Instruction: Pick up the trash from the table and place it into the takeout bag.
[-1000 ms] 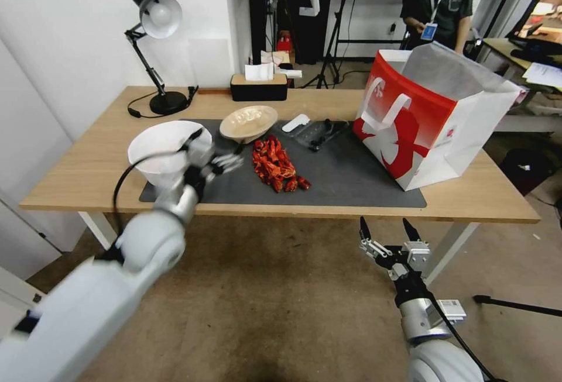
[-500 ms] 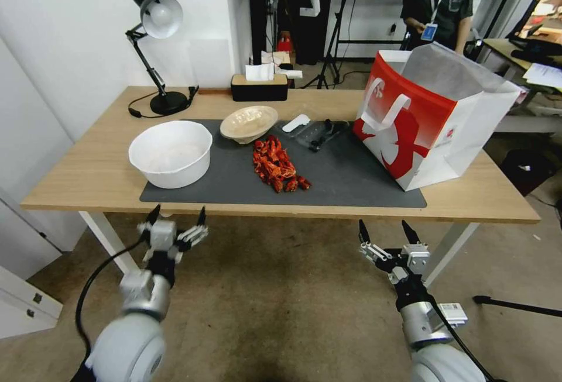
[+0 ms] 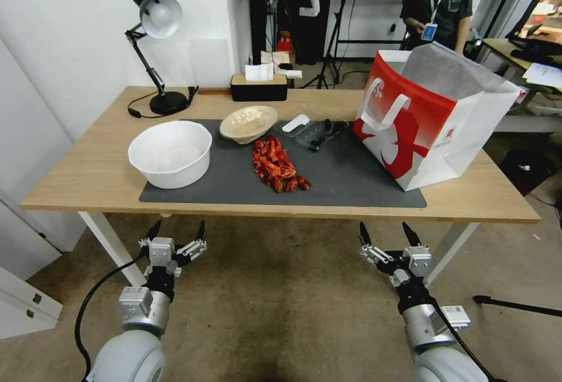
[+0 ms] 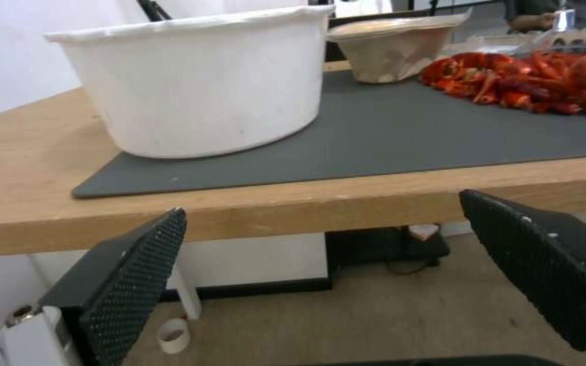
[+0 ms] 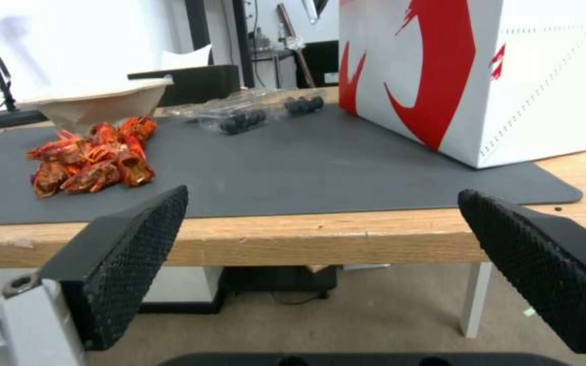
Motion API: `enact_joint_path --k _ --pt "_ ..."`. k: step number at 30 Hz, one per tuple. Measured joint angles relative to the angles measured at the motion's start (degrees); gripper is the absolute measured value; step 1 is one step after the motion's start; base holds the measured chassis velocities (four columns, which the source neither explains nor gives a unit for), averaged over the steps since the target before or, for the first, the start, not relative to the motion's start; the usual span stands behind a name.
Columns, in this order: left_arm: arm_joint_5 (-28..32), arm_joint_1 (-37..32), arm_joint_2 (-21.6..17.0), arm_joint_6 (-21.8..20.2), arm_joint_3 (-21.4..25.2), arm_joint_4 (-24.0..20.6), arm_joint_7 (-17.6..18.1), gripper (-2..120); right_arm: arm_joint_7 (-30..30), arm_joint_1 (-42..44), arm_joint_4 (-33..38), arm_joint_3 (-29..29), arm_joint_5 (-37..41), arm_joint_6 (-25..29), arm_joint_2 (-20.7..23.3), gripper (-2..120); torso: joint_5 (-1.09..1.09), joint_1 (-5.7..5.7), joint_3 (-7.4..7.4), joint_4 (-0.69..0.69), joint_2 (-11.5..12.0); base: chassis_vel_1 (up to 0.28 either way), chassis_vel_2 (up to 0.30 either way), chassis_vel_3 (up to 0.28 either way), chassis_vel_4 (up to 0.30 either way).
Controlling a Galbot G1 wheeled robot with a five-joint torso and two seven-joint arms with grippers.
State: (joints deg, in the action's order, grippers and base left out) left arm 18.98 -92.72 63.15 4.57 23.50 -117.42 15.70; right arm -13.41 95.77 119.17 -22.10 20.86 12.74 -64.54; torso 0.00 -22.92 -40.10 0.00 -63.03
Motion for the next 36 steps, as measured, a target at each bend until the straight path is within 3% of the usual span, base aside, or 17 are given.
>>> enact_joint_path --k 12,22,24,25,26,29,30,32,36 --pt "-0.17 0.17 -0.06 -0.23 -0.08 0.02 -0.56 100 0.07 -0.97 -0.76 0.62 0.32 0.06 0.48 100 -0.01 0.0 0.0 0.0 0.0 0.0 0.0 0.0 0.0" --pt "2.44 7.22 -4.4 -1.32 1.0 -2.12 -0.61 100 0.12 -1.4 -0.98 1.41 0.28 -0.13 0.53 100 -0.02 -0.01 0.0 0.02 0.0 0.0 0.0 0.0 0.0" --pt "5.84 12.8 -8.72 -3.45 0.83 -2.45 -2.18 100 0.12 -1.4 -0.86 1.41 0.24 -0.19 0.62 100 -0.03 -0.01 0.0 -0.01 0.0 0.0 0.0 0.0 0.0" --pt "9.62 17.79 -13.07 -5.83 0.23 -2.34 -4.08 100 0.13 -1.39 -0.67 1.38 0.2 -0.23 0.66 100 -0.03 -0.01 0.0 -0.01 0.0 0.0 0.0 0.0 0.0" --pt "9.62 17.79 -13.07 -5.83 0.23 -2.34 -4.08 100 0.13 -1.39 -0.67 1.38 0.2 -0.23 0.66 100 -0.03 -0.01 0.0 -0.01 0.0 0.0 0.0 0.0 0.0" --pt "16.85 29.32 -22.35 -10.21 -3.27 0.58 -8.38 100 0.09 -1.23 -0.25 1.28 -0.1 -0.36 0.61 100 -0.02 -0.01 -0.01 -0.01 0.01 0.0 0.0 0.0 0.0" --pt "16.85 29.32 -22.35 -10.21 -3.27 0.58 -8.38 100 0.09 -1.23 -0.25 1.28 -0.1 -0.36 0.61 100 -0.02 -0.01 -0.01 -0.01 0.01 0.0 0.0 0.0 0.0" --pt "18.17 37.86 -27.05 -13.83 -7.1 2.93 -11.47 100 0.02 -0.9 0.25 1.19 -0.39 -0.41 0.47 100 -0.01 -0.02 -0.02 -0.01 0.01 0.0 0.0 0.0 0.0" --pt "18.29 46.01 -30.6 -18.06 -11.98 4.56 -14.3 100 -0.11 -0.37 1.05 1.08 -0.81 -0.47 0.3 100 0.01 -0.02 -0.02 -0.01 0.01 0.0 0.0 0.0 0.0"
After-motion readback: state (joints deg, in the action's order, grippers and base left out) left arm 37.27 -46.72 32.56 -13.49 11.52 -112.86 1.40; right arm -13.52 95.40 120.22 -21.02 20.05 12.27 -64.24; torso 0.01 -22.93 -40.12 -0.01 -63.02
